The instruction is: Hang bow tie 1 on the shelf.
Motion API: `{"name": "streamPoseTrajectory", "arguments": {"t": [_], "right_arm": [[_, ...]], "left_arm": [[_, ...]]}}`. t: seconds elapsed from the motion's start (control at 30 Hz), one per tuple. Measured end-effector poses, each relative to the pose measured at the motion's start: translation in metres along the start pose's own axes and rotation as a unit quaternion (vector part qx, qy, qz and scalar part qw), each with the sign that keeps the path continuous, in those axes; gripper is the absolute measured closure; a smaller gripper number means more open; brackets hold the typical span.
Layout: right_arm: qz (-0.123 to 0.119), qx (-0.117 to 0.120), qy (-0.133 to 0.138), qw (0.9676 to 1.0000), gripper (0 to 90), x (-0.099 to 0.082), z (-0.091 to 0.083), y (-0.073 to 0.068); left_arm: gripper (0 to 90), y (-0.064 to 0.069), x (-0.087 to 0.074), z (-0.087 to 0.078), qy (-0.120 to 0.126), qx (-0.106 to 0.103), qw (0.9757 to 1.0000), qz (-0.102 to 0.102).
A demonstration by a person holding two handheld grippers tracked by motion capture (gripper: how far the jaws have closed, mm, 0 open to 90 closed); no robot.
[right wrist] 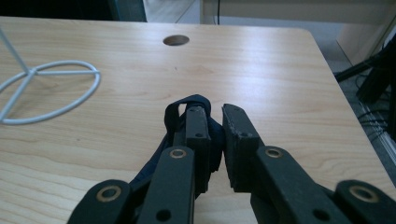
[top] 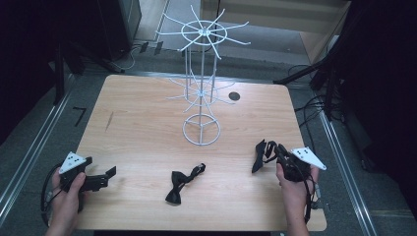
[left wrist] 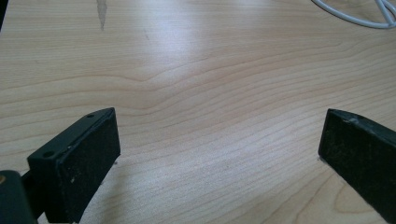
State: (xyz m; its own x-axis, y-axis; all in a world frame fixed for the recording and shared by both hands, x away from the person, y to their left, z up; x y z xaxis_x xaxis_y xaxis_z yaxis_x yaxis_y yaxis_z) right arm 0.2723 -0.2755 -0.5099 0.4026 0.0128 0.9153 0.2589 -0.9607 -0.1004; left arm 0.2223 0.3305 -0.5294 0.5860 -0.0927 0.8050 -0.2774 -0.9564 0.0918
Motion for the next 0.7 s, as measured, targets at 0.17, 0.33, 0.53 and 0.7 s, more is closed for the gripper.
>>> {"name": "streamPoseTrajectory", "arguments": {"t": [0.17,0.33,0.53,0.7], "right_arm": [[-0.009,0.011,0.014,0.9998,82.7,0.006,-0.005,-0.008],[-0.009,0.023,0.016,0.9996,82.5,0.011,-0.008,-0.015],[-0.016,0.026,0.026,0.9992,82.5,0.017,-0.012,-0.020],[-0.025,0.033,0.032,0.9986,82.5,0.023,-0.014,-0.029]], "left_arm": [[0.0,0.000,0.000,0.000,0.001,0.001,1.0000,0.000],[0.0,0.000,0.000,0.000,0.001,0.000,1.0000,0.000],[0.0,0.000,0.000,0.000,0.001,-0.001,1.0000,-0.001],[0.0,0.000,0.000,0.000,0.000,-0.001,1.0000,0.000]]}}
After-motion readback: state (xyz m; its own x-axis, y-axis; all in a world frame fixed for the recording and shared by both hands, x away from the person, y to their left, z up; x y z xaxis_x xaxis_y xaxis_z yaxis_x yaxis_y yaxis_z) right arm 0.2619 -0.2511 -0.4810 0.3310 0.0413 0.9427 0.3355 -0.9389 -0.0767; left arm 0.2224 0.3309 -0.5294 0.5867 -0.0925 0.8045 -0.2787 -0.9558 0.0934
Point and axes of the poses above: each handheld gripper's, and its own axes: z roughly forward along the jaws, x roughly out of its top, y roughly to its right, the point moved 1 cm from there along z, roughly forward along the jaws, and after that the axes turned 3 degrees about x, right-handed, at the moved point
